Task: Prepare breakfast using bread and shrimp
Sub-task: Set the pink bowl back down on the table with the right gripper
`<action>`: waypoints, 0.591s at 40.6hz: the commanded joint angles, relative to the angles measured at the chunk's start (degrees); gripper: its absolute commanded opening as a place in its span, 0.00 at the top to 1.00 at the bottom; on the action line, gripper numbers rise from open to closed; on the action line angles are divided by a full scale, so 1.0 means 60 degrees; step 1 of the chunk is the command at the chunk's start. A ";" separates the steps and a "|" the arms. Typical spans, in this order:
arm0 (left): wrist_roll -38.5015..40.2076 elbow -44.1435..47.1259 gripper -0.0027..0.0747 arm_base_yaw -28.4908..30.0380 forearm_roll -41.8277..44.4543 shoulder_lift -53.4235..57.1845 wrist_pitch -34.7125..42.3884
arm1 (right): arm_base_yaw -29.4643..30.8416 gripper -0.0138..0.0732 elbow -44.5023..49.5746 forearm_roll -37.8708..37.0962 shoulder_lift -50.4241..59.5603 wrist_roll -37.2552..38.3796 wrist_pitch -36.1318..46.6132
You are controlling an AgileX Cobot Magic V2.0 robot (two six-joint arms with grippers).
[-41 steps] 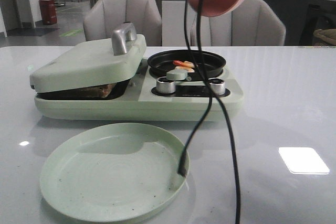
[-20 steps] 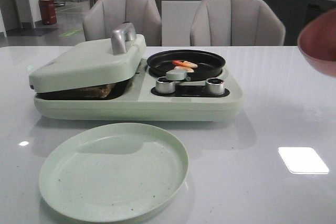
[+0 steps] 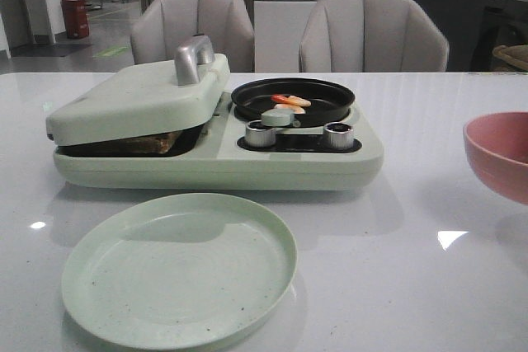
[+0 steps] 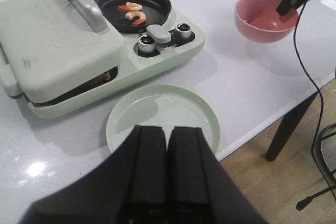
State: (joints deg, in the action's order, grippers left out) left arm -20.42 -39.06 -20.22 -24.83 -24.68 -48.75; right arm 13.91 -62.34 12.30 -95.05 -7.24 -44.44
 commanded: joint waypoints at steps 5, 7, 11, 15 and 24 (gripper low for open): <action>0.0092 -0.0241 0.84 0.0029 -0.0257 -0.0052 0.0764 | 0.0011 0.76 -0.0211 0.0305 -0.0210 -0.0133 0.0626; 0.0092 -0.0241 0.84 0.0029 -0.0257 -0.0052 0.0764 | 0.0011 0.68 -0.0211 0.0295 -0.0226 -0.0133 0.0661; 0.0092 -0.0241 0.83 0.0029 -0.0257 -0.0052 0.0764 | 0.0011 0.50 -0.0221 0.0284 -0.0194 -0.0152 0.0680; 0.0092 -0.0241 0.84 0.0029 -0.0257 -0.0052 0.0764 | 0.0002 0.35 -0.0221 0.0284 0.0017 -0.0152 0.0639; 0.0092 -0.0241 0.84 0.0029 -0.0257 -0.0052 0.0764 | -0.0712 0.33 -0.0221 0.0284 0.1687 -0.0152 0.0258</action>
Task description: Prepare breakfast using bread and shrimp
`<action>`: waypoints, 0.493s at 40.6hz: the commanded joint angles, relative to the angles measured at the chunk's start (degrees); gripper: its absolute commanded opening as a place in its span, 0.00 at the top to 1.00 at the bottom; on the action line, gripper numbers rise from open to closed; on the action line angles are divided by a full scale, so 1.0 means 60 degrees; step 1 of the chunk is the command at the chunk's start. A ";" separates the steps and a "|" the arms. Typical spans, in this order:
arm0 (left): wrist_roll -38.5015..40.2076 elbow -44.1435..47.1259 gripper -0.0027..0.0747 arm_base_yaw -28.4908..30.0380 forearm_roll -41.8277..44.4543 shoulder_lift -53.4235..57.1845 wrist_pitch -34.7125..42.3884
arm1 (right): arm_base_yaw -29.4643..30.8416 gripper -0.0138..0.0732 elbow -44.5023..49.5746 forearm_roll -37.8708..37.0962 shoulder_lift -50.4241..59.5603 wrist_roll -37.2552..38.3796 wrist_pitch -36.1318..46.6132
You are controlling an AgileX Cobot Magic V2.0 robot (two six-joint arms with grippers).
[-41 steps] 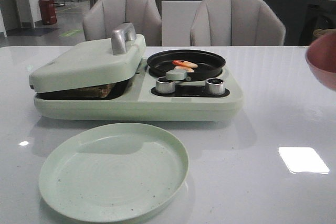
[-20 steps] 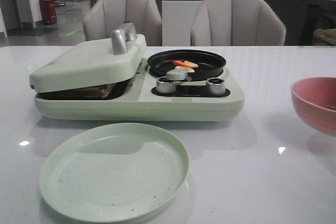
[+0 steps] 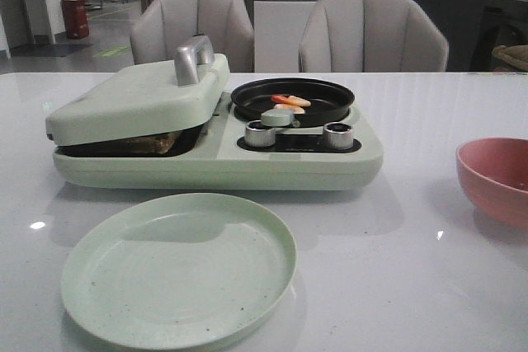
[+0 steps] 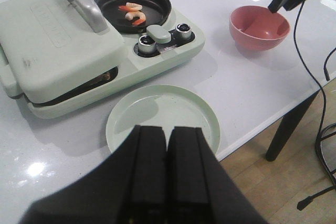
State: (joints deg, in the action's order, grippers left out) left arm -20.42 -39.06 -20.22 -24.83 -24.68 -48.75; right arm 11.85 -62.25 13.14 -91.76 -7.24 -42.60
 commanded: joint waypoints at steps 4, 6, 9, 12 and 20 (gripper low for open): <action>0.0092 -0.0241 0.84 0.0029 -0.0257 -0.0052 0.0764 | -0.1428 0.33 -0.0235 -0.0098 0.2089 -0.0152 -0.0249; 0.0092 -0.0241 0.84 0.0029 -0.0257 -0.0052 0.0764 | -0.2099 0.33 -0.0235 -0.0448 0.2629 -0.0152 -0.0386; 0.0092 -0.0241 0.83 0.0029 -0.0257 -0.0052 0.0764 | -0.3115 0.33 -0.0235 -0.0875 0.3234 -0.0032 -0.0694; 0.0092 -0.0241 0.84 0.0029 -0.0257 -0.0052 0.0764 | -0.3898 0.33 -0.0172 -0.1326 0.3795 0.0462 -0.1023; 0.0092 -0.0241 0.83 0.0029 -0.0257 -0.0052 0.0681 | -0.4955 0.33 0.0801 -0.2572 0.5575 0.2282 -0.1445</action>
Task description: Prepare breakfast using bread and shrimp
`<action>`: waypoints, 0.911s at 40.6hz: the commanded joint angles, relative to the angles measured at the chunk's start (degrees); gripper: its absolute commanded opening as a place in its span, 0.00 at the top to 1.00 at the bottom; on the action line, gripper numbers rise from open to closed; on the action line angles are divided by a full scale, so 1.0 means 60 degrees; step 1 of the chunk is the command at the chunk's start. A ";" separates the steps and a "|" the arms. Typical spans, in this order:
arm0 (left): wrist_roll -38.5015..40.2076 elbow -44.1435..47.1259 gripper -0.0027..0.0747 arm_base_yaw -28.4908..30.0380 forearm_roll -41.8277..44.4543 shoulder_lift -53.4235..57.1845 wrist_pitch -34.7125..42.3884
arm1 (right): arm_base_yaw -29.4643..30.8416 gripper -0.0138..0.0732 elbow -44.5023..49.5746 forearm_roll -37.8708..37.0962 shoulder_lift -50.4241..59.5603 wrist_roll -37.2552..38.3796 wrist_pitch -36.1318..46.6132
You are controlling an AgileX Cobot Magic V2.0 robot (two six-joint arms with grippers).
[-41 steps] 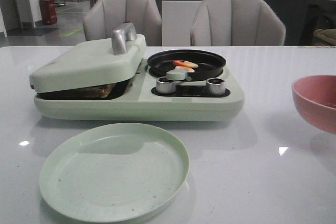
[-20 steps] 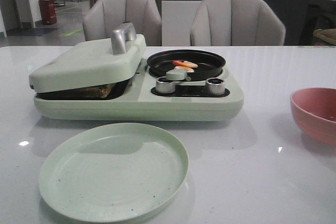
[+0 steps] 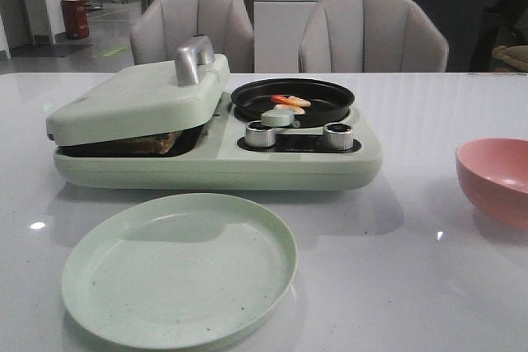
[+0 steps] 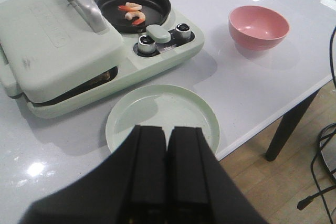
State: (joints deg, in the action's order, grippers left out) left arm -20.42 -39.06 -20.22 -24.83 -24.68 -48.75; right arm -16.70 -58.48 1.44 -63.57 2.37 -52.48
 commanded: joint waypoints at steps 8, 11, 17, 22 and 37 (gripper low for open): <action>0.0092 -0.0241 0.84 0.0029 -0.0257 -0.0052 0.0571 | -0.0199 0.33 0.1709 -0.0664 0.3088 0.0810 0.0181; 0.0092 -0.0241 0.84 0.0029 -0.0257 -0.0052 0.0571 | -0.0199 0.33 0.2255 -0.0681 0.3869 0.0800 0.0054; 0.0092 -0.0241 0.84 0.0029 -0.0257 -0.0052 0.0571 | -0.0199 0.33 0.3151 -0.0690 0.5386 0.0800 -0.0250; 0.0092 -0.0241 0.84 0.0029 -0.0257 -0.0052 0.0571 | -0.0199 0.33 0.3709 -0.0690 0.6280 0.0800 -0.0435; 0.0092 -0.0241 0.84 0.0029 -0.0257 -0.0052 0.0571 | -0.0199 0.66 0.4067 -0.0690 0.6905 0.0792 -0.0549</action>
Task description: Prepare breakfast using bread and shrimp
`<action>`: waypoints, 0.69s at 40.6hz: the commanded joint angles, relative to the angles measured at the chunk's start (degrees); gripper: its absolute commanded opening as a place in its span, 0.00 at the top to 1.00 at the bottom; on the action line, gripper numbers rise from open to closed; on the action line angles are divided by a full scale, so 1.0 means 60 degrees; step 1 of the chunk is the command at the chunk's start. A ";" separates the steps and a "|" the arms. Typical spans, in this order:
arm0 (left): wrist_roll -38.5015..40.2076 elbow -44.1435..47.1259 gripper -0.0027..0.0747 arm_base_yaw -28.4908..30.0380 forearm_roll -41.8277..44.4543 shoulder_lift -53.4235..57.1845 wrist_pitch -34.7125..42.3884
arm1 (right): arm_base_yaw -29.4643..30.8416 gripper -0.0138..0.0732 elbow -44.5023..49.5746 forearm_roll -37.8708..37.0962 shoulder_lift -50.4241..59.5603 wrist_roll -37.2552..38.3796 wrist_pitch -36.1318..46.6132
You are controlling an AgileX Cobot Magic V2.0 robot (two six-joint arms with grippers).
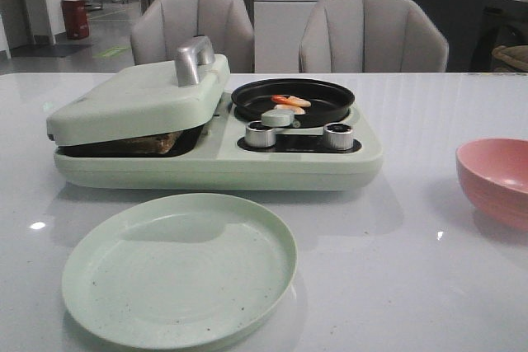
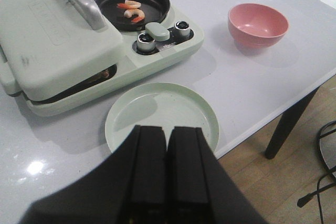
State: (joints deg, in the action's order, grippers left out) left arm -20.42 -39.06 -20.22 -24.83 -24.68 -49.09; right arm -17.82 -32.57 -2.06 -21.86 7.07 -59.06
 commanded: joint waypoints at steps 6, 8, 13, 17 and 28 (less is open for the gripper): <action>0.0092 -0.0241 0.83 0.0029 -0.0129 -0.0052 0.0623 | -0.0013 0.79 -0.0250 -0.0108 -0.0048 0.0008 0.0568; 0.0478 -0.0241 0.83 0.0045 0.0281 -0.0052 0.0623 | -0.0013 0.79 -0.0250 -0.0108 -0.0048 0.0008 0.0590; 0.3086 -0.0241 0.83 0.0206 0.2608 -0.0052 0.0516 | -0.0013 0.79 -0.0250 -0.0123 -0.0048 0.0008 0.0656; 0.3191 -0.0241 0.84 0.0249 0.3143 -0.0052 0.0370 | -0.0013 0.79 -0.0250 -0.0123 -0.0048 0.0008 0.0648; 0.3191 -0.0241 0.83 0.0249 0.2944 -0.0052 0.0312 | -0.0013 0.79 -0.0250 -0.0123 -0.0048 0.0008 0.0648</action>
State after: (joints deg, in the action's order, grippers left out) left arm -1.92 -39.06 -18.74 -6.72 -24.68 -51.12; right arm -17.82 -32.57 -2.06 -21.86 7.07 -59.06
